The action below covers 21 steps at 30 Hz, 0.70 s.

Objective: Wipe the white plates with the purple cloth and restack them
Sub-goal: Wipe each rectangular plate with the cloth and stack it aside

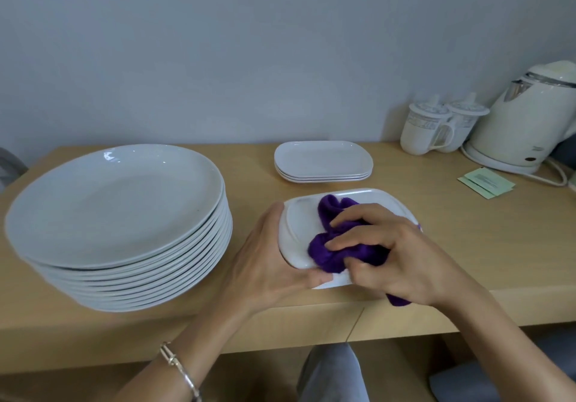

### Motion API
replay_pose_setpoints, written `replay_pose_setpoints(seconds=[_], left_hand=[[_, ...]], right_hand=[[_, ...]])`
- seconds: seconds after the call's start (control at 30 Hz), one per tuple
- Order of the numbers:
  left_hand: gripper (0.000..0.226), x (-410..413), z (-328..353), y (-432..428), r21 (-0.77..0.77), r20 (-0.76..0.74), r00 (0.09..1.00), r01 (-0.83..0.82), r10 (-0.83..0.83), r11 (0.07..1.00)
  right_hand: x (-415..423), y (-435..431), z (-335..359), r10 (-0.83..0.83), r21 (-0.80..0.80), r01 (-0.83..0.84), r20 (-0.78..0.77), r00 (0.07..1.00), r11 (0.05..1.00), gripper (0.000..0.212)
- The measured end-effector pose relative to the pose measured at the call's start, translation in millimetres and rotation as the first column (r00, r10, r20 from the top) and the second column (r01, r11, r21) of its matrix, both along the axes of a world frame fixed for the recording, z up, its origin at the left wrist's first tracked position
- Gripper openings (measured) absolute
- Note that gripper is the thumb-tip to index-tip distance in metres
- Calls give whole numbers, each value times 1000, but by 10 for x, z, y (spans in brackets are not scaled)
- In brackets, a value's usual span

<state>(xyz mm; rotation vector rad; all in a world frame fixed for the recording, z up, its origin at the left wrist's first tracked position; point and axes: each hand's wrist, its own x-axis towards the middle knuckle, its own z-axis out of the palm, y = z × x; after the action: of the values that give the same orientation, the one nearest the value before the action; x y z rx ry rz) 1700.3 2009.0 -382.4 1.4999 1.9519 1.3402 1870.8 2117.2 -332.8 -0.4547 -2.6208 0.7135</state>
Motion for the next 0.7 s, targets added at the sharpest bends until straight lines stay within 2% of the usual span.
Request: replay_pose_setpoints(seconds=[0.1, 0.2, 0.3, 0.37, 0.47, 0.5, 0.57, 0.67, 0.7], left_hand=[[85, -3, 6, -42, -9, -50, 999, -2, 2, 1000], [84, 13, 52, -62, -55, -34, 999, -9, 7, 998], [86, 13, 32, -51, -60, -16, 1000, -14, 13, 998], [89, 2, 2, -32, -79, 11, 1000, -15, 16, 997], [87, -22, -42, -14, -52, 52, 999, -13, 16, 999], [85, -21, -46, -13, -50, 51, 998, -19, 21, 999], [85, -18, -44, -15, -54, 41, 999, -22, 25, 998], [88, -9, -17, -37, -74, 14, 999, -29, 31, 997], [87, -9, -6, -43, -83, 10, 1000, -26, 26, 996]], right_hand=[[163, 215, 25, -178, -9, 178, -57, 982, 984, 20], [77, 359, 35, -402, -14, 402, -71, 913, 915, 22], [-299, 315, 11, -524, 161, 522, -33, 851, 838, 29], [-592, 176, -31, -526, 279, 497, 37, 850, 822, 38], [-869, -59, -104, -366, 342, 326, 59, 929, 882, 58], [-881, -93, -105, -313, 340, 278, 52, 948, 898, 58], [-781, -25, -62, -266, 290, 241, 49, 963, 926, 44], [-468, 314, 6, -371, 250, 347, 54, 927, 904, 34], [-361, 433, 53, -427, 182, 409, 76, 901, 894, 33]])
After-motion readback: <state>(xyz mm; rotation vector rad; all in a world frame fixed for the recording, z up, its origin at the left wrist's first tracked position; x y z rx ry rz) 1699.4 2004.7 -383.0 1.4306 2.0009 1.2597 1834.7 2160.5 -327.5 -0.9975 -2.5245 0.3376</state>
